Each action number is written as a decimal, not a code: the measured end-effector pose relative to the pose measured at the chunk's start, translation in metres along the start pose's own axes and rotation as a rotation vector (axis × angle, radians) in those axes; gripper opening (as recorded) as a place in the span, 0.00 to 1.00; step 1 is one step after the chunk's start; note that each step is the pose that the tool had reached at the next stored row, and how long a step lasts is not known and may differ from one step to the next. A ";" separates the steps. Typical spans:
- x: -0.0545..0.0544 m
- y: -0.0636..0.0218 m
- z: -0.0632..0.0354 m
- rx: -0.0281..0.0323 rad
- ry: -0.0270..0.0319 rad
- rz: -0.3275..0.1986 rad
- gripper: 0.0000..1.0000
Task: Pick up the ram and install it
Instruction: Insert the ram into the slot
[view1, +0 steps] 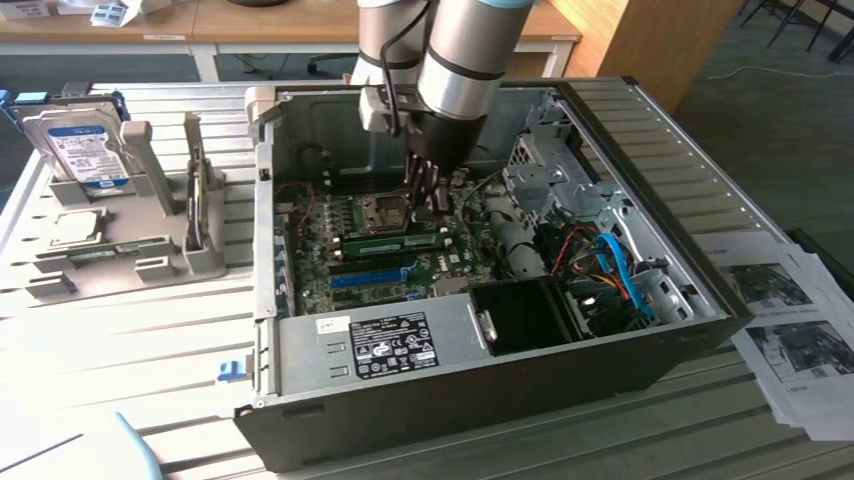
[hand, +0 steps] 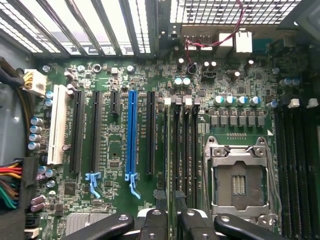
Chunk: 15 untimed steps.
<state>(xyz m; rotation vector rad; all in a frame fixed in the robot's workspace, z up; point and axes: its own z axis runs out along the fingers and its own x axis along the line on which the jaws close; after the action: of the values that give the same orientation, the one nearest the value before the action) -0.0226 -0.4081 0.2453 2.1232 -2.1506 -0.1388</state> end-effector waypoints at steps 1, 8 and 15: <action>0.000 0.0003 -0.0018 0.0000 0.0000 0.000 0.18; 0.000 0.0016 -0.0132 0.0000 -0.0001 0.000 0.18; 0.000 0.0025 -0.0207 0.0000 -0.0002 0.000 0.18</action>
<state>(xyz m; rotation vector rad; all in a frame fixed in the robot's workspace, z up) -0.0220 -0.4081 0.2662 2.1233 -2.1507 -0.1389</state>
